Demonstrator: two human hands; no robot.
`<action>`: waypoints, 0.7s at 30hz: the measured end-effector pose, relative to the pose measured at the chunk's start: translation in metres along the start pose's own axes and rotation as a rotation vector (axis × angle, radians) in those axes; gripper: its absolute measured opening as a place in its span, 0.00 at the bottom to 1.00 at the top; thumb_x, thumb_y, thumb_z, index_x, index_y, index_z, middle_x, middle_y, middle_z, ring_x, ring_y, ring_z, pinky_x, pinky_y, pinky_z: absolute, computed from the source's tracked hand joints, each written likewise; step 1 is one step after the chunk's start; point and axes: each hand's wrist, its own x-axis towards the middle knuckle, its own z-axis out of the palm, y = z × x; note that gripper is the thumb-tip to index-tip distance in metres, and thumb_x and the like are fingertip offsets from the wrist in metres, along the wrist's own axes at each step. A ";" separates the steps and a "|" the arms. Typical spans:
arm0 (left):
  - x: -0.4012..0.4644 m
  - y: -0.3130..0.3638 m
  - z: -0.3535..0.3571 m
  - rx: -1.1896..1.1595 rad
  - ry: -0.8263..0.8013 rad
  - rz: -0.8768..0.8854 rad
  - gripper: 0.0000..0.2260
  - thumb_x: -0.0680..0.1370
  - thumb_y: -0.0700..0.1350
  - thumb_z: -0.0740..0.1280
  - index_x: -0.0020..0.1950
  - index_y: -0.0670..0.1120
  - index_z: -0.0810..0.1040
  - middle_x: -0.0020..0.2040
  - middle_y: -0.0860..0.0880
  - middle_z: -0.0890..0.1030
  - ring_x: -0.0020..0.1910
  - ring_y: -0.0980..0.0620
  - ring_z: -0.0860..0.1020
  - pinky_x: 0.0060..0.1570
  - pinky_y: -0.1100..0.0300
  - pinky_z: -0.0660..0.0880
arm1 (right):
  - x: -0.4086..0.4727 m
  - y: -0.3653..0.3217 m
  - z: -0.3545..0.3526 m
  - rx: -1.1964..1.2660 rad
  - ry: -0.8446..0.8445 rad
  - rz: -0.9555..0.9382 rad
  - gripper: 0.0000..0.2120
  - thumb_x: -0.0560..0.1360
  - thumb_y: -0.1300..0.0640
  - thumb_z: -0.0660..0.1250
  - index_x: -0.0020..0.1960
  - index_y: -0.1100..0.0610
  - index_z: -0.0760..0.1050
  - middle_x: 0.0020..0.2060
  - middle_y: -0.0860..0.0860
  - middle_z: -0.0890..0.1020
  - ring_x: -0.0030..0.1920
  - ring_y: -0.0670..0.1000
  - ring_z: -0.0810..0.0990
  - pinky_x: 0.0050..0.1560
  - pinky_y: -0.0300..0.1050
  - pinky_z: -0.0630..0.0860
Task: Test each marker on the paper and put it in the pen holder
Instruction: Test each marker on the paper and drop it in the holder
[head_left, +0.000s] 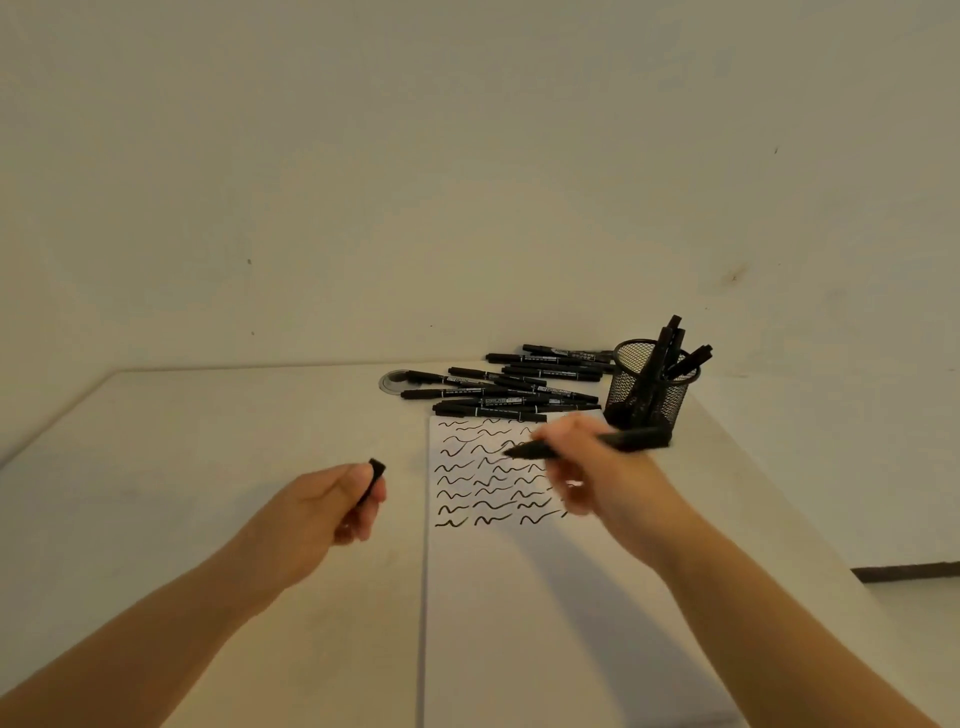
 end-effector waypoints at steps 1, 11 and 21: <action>0.005 -0.002 0.002 0.077 0.019 0.049 0.15 0.81 0.44 0.54 0.39 0.43 0.75 0.29 0.52 0.77 0.29 0.56 0.74 0.39 0.62 0.71 | -0.001 0.005 0.009 -0.102 -0.052 0.016 0.07 0.74 0.58 0.65 0.41 0.52 0.80 0.28 0.47 0.78 0.28 0.45 0.75 0.26 0.36 0.69; 0.051 -0.024 0.028 0.626 -0.038 0.308 0.11 0.81 0.48 0.54 0.45 0.58 0.74 0.48 0.60 0.80 0.49 0.62 0.74 0.48 0.64 0.68 | 0.008 0.035 0.060 -0.288 0.211 0.090 0.08 0.70 0.59 0.65 0.33 0.53 0.75 0.20 0.48 0.77 0.23 0.44 0.74 0.27 0.37 0.71; 0.055 -0.041 0.028 0.551 -0.071 0.312 0.11 0.81 0.48 0.55 0.49 0.55 0.76 0.46 0.66 0.79 0.52 0.63 0.71 0.51 0.68 0.67 | -0.005 0.054 0.057 -0.437 0.023 -0.039 0.05 0.70 0.57 0.68 0.36 0.51 0.75 0.27 0.50 0.81 0.27 0.41 0.73 0.30 0.33 0.67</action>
